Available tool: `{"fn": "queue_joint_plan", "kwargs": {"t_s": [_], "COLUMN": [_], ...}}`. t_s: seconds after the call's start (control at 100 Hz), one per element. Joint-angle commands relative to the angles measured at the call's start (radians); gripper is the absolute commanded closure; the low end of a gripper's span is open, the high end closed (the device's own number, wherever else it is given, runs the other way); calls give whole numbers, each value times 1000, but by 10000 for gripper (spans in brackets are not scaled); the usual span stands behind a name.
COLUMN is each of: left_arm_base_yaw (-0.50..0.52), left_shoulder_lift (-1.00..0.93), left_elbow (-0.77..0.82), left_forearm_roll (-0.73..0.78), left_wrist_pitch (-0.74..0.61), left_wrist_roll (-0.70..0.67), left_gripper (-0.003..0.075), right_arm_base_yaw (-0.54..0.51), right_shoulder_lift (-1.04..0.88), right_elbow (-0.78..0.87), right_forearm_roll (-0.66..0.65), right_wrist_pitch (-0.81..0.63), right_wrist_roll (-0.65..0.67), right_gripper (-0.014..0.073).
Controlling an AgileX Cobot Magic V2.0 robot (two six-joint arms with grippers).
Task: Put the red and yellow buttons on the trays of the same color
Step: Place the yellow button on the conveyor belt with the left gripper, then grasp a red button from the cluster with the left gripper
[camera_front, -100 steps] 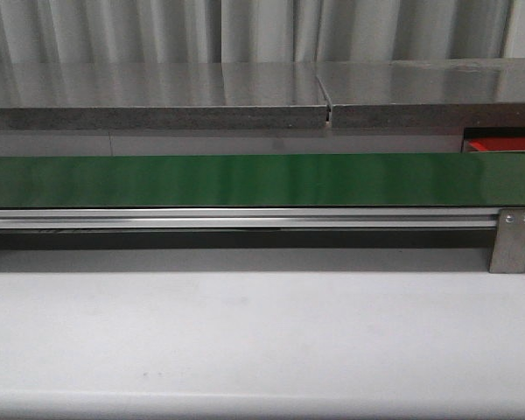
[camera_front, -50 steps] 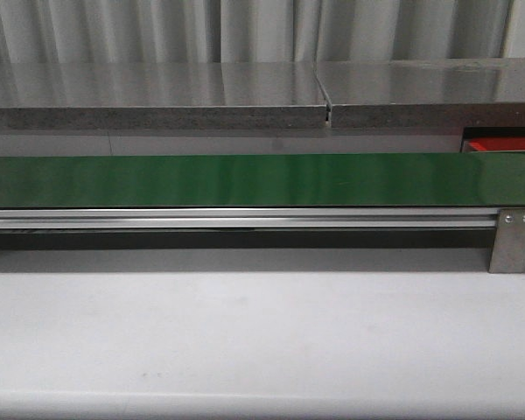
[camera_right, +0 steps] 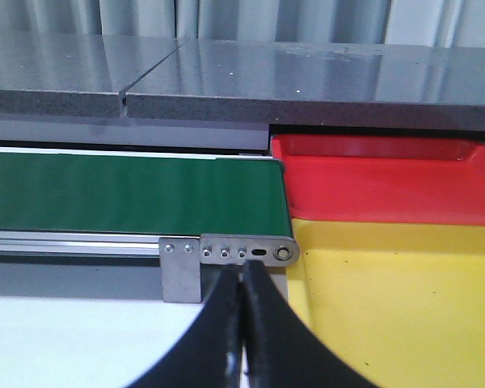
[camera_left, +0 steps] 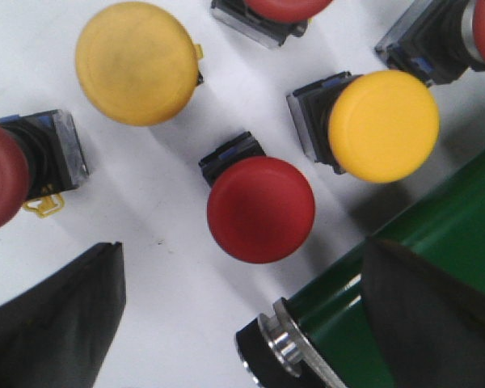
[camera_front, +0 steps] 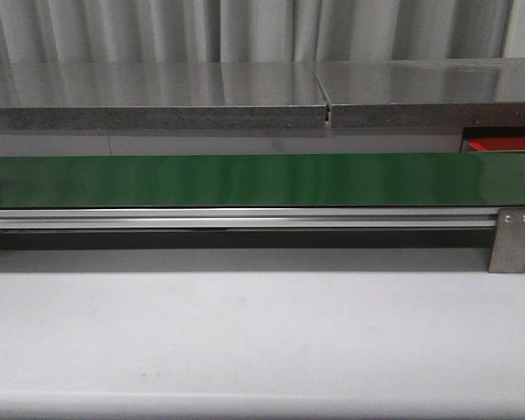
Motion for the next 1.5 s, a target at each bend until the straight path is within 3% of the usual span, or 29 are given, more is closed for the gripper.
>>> {"fn": "queue_joint_plan", "kwargs": {"t_s": [0.0,0.61,0.78,0.97,1.07,1.49], "left_arm_base_yaw": [0,0,0,0,0,-11], "left_shoulder_lift": [-41,12,24,24,24,-23], "left_elbow": [-21,-18,-18,-18,-18,-18], "left_forearm_roll": [-4,29,29,29,29,31], "left_wrist_pitch": [-24,-56,-82,-88,-98,-40], "left_wrist_roll": [-22,-22,-22,-22,-22,12], "left_gripper": [135,141,220,426,493,503], "right_arm_base_yaw": [3,3,3,3,3,3], "right_shoulder_lift": [-18,-18,-18,-18,-18,-18], "right_elbow": [-21,-21,-21,-21,-21,-21], "right_forearm_roll": [-10,-10,-10,-10,-10,-10], "right_wrist_pitch": [-73,-73,-73,-73,-73,-73], "right_wrist_roll": [0,0,0,0,0,0], "right_gripper": [710,710,710,710,710,710]}}
